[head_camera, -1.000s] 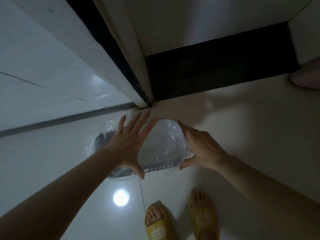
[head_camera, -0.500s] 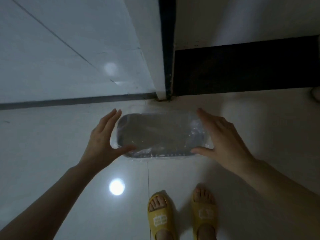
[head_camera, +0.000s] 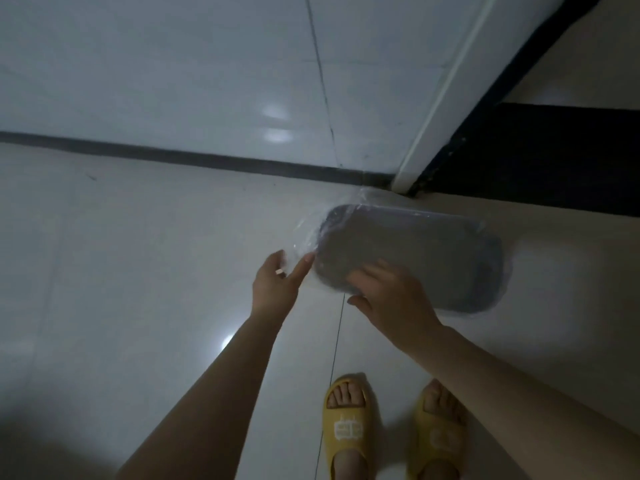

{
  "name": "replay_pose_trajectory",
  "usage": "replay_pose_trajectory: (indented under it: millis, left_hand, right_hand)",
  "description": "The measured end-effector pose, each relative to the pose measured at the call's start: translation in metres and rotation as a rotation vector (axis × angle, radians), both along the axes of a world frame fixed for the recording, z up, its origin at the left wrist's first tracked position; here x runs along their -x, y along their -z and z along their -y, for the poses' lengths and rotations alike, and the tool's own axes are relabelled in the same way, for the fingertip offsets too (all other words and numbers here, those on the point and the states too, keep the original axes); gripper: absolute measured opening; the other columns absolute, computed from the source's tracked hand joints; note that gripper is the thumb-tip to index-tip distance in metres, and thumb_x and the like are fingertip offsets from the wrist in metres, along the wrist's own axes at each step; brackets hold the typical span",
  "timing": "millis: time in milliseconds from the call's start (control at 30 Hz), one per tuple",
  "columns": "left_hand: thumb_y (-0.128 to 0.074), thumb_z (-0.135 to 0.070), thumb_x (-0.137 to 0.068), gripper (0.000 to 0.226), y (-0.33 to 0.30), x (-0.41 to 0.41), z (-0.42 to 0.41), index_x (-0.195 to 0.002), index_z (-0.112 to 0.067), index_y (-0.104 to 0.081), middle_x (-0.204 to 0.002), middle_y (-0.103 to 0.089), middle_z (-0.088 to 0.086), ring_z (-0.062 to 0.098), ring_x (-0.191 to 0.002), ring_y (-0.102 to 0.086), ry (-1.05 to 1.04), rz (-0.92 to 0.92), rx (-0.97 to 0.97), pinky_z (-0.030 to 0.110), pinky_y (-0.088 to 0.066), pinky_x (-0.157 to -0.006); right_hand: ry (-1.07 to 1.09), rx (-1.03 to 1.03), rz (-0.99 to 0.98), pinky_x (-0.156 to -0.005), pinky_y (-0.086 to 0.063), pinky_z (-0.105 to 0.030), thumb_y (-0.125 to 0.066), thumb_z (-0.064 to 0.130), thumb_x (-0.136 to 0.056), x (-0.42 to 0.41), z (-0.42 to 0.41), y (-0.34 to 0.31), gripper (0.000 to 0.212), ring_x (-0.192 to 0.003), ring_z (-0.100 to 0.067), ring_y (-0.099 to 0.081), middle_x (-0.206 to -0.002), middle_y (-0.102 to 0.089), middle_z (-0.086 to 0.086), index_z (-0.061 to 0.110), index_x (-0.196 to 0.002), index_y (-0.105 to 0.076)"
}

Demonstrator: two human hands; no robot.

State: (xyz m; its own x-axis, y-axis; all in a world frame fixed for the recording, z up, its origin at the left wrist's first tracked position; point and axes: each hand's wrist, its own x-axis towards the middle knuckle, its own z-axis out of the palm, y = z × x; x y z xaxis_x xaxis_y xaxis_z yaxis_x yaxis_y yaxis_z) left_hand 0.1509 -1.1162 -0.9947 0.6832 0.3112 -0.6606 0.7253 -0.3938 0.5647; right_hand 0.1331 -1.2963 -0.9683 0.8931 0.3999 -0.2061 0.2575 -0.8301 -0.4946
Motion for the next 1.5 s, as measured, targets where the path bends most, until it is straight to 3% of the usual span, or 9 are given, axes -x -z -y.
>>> replay_pose_trajectory:
  millis: [100, 333, 733, 900, 1033, 1133, 1267, 1367, 1500]
  left_hand:
    - [-0.066, -0.037, -0.080, 0.036, 0.006, 0.004, -0.001, -0.084, -0.002, -0.060, -0.078, -0.061, 0.008, 0.022, -0.078, -0.055, -0.175, 0.019, 0.161, 0.028, -0.043, -0.067]
    - [-0.062, -0.031, -0.085, 0.025, 0.026, 0.004, -0.013, -0.072, -0.011, -0.054, -0.075, -0.060, 0.013, 0.028, -0.078, -0.064, -0.320, -0.042, 0.355, 0.032, -0.056, -0.068]
    - [-0.061, -0.011, -0.085, 0.015, 0.053, 0.027, -0.012, -0.099, -0.010, -0.059, -0.092, -0.065, 0.012, 0.021, -0.082, -0.066, -0.576, -0.031, 0.674, 0.025, -0.057, -0.065]
    - [-0.069, -0.007, -0.078, 0.023, 0.054, 0.022, -0.015, -0.099, -0.012, -0.060, -0.089, -0.069, 0.010, 0.019, -0.077, -0.069, -0.404, -0.074, 0.424, 0.024, -0.057, -0.060]
    - [-0.071, -0.016, -0.077, 0.050, 0.033, 0.009, -0.031, -0.122, -0.012, -0.051, -0.120, -0.062, 0.016, 0.023, -0.099, -0.063, -0.385, -0.059, 0.506, 0.032, -0.051, -0.082]
    - [-0.077, -0.039, -0.062, 0.085, 0.005, 0.000, -0.041, -0.136, -0.029, -0.036, -0.145, -0.040, 0.005, 0.018, -0.123, -0.044, -0.117, 0.079, 0.331, 0.035, -0.037, -0.098]
    - [-0.076, -0.065, -0.048, 0.116, -0.026, -0.022, -0.004, -0.141, -0.042, -0.011, -0.156, -0.014, -0.001, 0.013, -0.140, -0.016, 0.625, 0.435, 0.078, 0.041, -0.022, -0.111]
    - [-0.079, -0.062, -0.044, 0.136, -0.024, -0.035, 0.034, -0.142, -0.036, 0.012, -0.158, 0.005, 0.007, 0.025, -0.144, 0.004, 1.117, 0.477, -0.170, 0.049, 0.003, -0.114]
    - [-0.080, -0.062, -0.043, 0.146, -0.010, -0.041, 0.049, -0.134, -0.033, 0.030, -0.157, 0.013, 0.010, 0.030, -0.143, 0.012, 1.320, 0.419, -0.364, 0.047, 0.015, -0.109]
  right_hand:
    - [0.004, -0.072, 0.071, -0.054, -0.051, -0.037, -0.079, 0.011, -0.064, 0.003, -0.001, 0.004, 0.020, -0.062, -0.031, -0.057, -0.064, -0.062, -0.009, 0.007, -0.067, -0.059]
    - [0.002, -0.147, 0.065, -0.064, -0.052, -0.041, -0.069, 0.019, -0.076, 0.002, -0.004, 0.017, 0.017, -0.076, -0.027, -0.059, -0.085, -0.064, -0.011, 0.006, -0.069, -0.061]
    - [-0.129, -0.034, 0.371, -0.052, -0.039, -0.034, -0.068, 0.002, -0.074, 0.005, -0.006, 0.026, 0.026, -0.055, -0.025, -0.045, -0.056, -0.050, -0.008, 0.009, -0.054, -0.053]
    - [-0.173, 0.036, 0.302, -0.054, -0.040, -0.033, -0.073, 0.004, -0.066, 0.008, -0.001, 0.028, 0.021, -0.056, -0.026, -0.048, -0.060, -0.054, -0.007, 0.011, -0.056, -0.056]
    - [-0.155, -0.063, 0.136, -0.064, -0.044, -0.031, -0.079, 0.024, -0.065, 0.006, 0.008, 0.010, 0.018, -0.070, -0.027, -0.056, -0.079, -0.061, -0.008, 0.015, -0.075, -0.067]
    - [-0.069, -0.038, 0.087, -0.073, -0.038, -0.028, -0.079, 0.035, -0.065, -0.005, 0.024, -0.004, 0.035, -0.081, -0.026, -0.056, -0.092, -0.063, -0.009, 0.016, -0.092, -0.068]
    - [0.025, 0.036, -0.029, -0.087, -0.039, -0.039, -0.081, 0.049, -0.054, -0.025, 0.048, -0.011, 0.092, -0.110, -0.034, -0.052, -0.126, -0.053, -0.015, 0.015, -0.131, -0.044]
    - [0.039, 0.216, -0.140, -0.104, -0.031, -0.049, -0.081, 0.060, -0.040, -0.035, 0.061, -0.010, 0.129, -0.132, -0.033, -0.029, -0.151, -0.025, -0.014, 0.019, -0.143, -0.016]
    - [0.018, 0.359, -0.242, -0.114, -0.005, -0.053, -0.077, 0.071, -0.033, -0.036, 0.078, 0.000, 0.150, -0.142, -0.031, 0.002, -0.156, 0.009, -0.008, 0.030, -0.137, 0.023]
